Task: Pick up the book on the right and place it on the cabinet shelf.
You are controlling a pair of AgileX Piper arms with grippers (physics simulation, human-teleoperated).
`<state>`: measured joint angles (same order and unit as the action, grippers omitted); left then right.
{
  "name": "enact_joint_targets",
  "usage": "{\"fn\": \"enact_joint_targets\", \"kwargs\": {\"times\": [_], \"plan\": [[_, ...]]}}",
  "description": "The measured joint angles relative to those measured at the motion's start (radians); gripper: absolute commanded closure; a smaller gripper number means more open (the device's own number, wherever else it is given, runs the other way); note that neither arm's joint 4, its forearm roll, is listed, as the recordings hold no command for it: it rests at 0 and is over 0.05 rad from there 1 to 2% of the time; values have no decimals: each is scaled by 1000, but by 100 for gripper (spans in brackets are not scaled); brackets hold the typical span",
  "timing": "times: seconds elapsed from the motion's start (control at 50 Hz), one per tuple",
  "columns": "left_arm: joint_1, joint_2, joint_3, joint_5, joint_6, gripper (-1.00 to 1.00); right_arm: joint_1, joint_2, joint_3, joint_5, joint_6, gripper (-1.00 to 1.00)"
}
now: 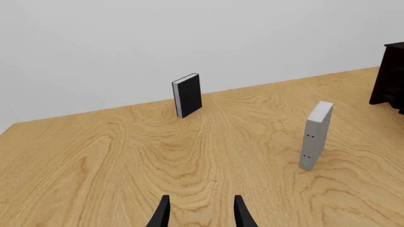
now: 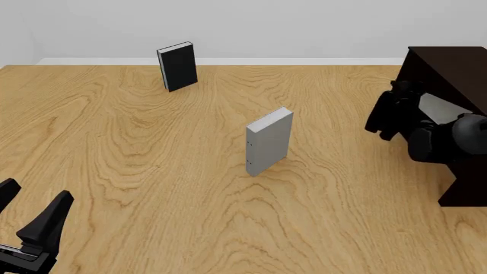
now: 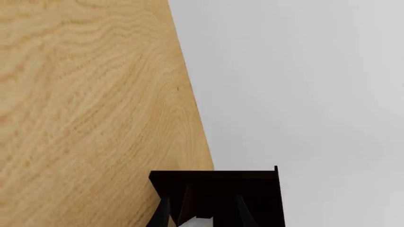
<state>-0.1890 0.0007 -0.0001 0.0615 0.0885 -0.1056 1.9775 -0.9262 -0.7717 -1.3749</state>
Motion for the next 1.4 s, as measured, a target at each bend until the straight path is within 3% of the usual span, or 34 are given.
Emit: {"fn": "enact_joint_targets", "kwargs": {"times": [1.4], "plan": [[-5,0,0,-3,1,-100,-60,-36,33,-16,-10,-100]]}}
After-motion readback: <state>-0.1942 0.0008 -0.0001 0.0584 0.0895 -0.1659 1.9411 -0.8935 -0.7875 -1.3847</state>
